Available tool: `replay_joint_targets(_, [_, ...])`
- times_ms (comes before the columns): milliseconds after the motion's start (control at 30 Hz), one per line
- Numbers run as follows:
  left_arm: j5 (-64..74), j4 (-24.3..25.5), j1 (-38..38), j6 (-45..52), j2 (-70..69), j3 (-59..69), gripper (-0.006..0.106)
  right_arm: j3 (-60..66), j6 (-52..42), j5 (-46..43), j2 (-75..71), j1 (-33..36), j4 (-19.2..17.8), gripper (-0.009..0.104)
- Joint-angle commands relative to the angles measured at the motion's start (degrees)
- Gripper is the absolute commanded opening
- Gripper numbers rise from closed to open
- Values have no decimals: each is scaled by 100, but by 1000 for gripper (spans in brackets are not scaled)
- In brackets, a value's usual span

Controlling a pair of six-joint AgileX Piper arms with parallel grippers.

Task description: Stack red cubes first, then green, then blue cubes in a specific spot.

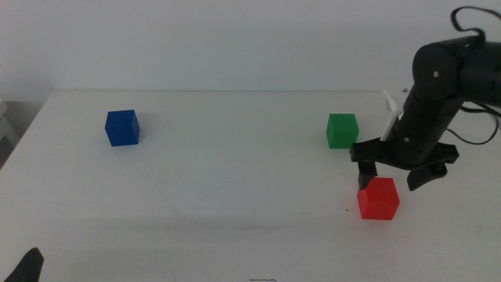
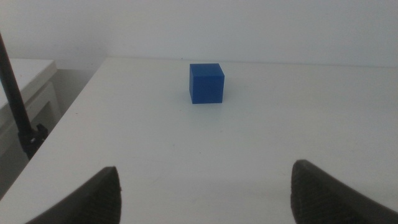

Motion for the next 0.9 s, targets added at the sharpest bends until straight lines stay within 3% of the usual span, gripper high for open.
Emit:
replay_joint_targets(0, [-438,-43,-24,-45,-116,-18,94,-193,-9,-224,-168,11,-95,75])
replay_joint_targets(567, [-438,-43,-24,-45,-116,-18,94,-193,16,-443,487,11,-89,75])
replay_joint_targets(733, [-438,-43,-24,-45,-116,-18,94,-193,156,-472,495,11,-115,60])
replay_joint_targets(867, [-438,-43,-24,-45,-116,-18,94,-193,291,-472,495,11,-230,36])
